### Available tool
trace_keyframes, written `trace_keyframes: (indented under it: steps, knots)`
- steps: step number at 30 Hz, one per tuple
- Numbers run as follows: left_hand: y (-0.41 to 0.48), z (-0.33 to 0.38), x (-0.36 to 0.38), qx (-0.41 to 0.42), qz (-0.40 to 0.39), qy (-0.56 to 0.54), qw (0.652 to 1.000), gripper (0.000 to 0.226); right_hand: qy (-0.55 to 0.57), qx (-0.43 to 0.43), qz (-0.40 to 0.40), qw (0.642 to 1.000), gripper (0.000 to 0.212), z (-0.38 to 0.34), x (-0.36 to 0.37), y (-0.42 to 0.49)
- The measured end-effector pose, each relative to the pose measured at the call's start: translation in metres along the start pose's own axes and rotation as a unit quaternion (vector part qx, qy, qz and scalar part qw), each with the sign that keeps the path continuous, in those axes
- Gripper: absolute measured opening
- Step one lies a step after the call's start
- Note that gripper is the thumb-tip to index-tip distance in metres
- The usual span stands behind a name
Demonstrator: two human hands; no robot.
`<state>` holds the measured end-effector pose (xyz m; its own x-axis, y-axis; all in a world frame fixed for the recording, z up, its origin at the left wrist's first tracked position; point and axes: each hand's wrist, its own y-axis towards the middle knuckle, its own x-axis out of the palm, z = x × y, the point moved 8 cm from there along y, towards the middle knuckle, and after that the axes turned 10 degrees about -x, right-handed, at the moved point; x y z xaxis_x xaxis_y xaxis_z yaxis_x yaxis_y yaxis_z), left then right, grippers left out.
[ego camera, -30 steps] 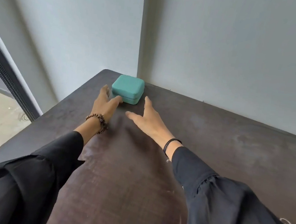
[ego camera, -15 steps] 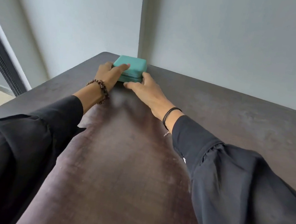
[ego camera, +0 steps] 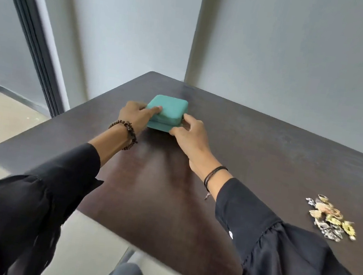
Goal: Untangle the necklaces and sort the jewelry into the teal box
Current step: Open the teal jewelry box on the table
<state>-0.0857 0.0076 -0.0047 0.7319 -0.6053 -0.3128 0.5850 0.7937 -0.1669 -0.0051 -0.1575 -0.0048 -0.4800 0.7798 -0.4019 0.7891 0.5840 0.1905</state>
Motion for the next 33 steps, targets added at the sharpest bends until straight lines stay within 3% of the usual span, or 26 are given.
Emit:
trace_keyframes:
  steps: [4, 9, 21, 23, 26, 29, 31, 33]
  knots:
    - [-0.06, -0.018, -0.043, 0.013, 0.015, 0.001, 1.0, 0.045, -0.015, -0.02, -0.011, 1.0, 0.056, -0.03, 0.008, -0.059]
    - [-0.116, -0.034, -0.087, 0.033, 0.037, 0.028, 0.998, 0.038, 0.003, -0.049, -0.019, 0.999, 0.055, -0.05, 0.026, -0.119]
    - [-0.145, -0.059, -0.106, 0.055, 0.045, 0.063, 0.996, 0.042, -0.001, -0.055, -0.036, 0.998, 0.05, -0.043, 0.04, -0.153]
    - [-0.142, -0.061, -0.102, 0.063, 0.007, 0.071, 0.995, 0.055, -0.011, -0.053, -0.036, 0.998, 0.046, -0.037, 0.036, -0.148]
    - [-0.136, -0.07, -0.094, 0.071, -0.101, 0.089, 0.988, 0.099, -0.013, -0.039, -0.036, 0.999, 0.039, -0.028, 0.03, -0.133]
    - [-0.122, -0.069, -0.087, 0.081, -0.156, 0.135, 0.975, 0.139, -0.004, -0.017, -0.032, 0.999, 0.041, -0.018, 0.029, -0.109]
    - [-0.112, -0.066, -0.081, 0.086, -0.179, 0.139, 0.97, 0.152, 0.013, -0.006, -0.04, 0.999, 0.043, -0.013, 0.033, -0.091]
    - [-0.102, -0.067, -0.079, 0.093, -0.169, 0.157, 0.969, 0.147, 0.027, 0.001, -0.064, 0.998, 0.048, -0.011, 0.039, -0.076]
